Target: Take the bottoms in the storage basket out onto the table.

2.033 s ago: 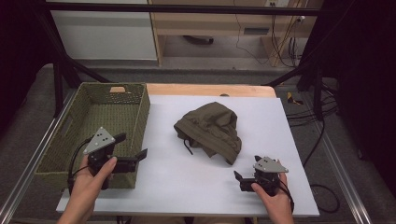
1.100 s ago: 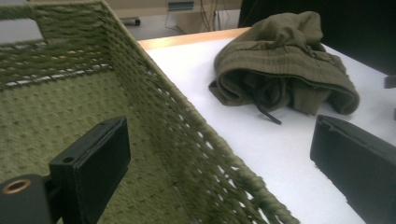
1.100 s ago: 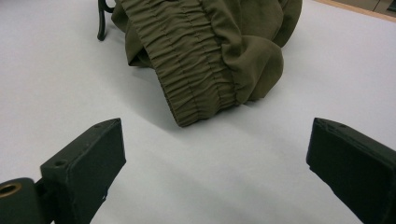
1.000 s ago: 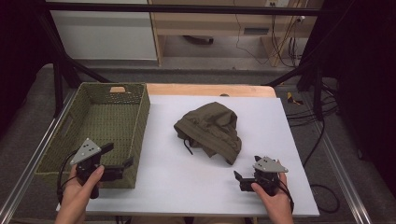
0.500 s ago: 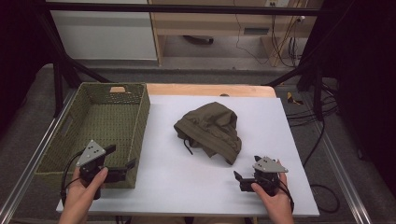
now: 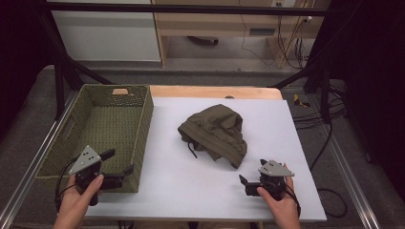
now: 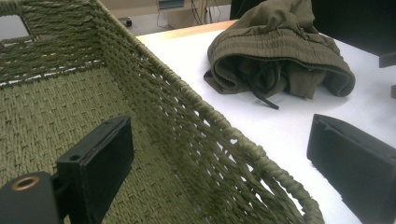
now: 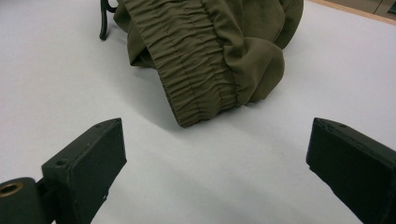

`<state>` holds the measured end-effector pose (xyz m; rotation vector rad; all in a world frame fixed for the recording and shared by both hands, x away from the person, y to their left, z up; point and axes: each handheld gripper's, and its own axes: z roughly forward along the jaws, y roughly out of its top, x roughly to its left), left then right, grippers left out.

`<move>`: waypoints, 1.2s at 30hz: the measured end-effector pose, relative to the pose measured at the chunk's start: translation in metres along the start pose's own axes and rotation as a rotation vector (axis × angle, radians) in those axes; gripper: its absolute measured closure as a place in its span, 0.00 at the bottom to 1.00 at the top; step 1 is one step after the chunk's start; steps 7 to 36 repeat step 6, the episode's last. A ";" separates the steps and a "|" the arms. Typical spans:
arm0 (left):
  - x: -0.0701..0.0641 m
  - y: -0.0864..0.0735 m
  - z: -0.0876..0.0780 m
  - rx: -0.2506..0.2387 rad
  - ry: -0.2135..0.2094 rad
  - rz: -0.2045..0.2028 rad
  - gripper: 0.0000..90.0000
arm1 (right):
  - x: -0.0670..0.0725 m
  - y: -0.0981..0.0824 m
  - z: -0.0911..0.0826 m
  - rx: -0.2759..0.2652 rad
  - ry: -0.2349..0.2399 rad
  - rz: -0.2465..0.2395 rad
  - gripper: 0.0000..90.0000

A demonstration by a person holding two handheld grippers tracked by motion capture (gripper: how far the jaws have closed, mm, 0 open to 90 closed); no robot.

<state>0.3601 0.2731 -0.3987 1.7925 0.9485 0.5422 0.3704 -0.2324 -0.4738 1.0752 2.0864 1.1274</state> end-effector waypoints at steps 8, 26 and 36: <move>0.001 0.004 -0.007 -0.041 -0.007 -0.014 0.08 | 0.000 -0.001 0.000 0.006 -0.001 -0.001 0.06; 0.001 0.004 -0.007 -0.041 -0.007 -0.014 0.08 | 0.000 -0.001 0.000 0.006 -0.001 -0.001 0.06; 0.001 0.004 -0.007 -0.041 -0.007 -0.014 0.08 | 0.000 -0.001 0.000 0.006 -0.001 -0.001 0.06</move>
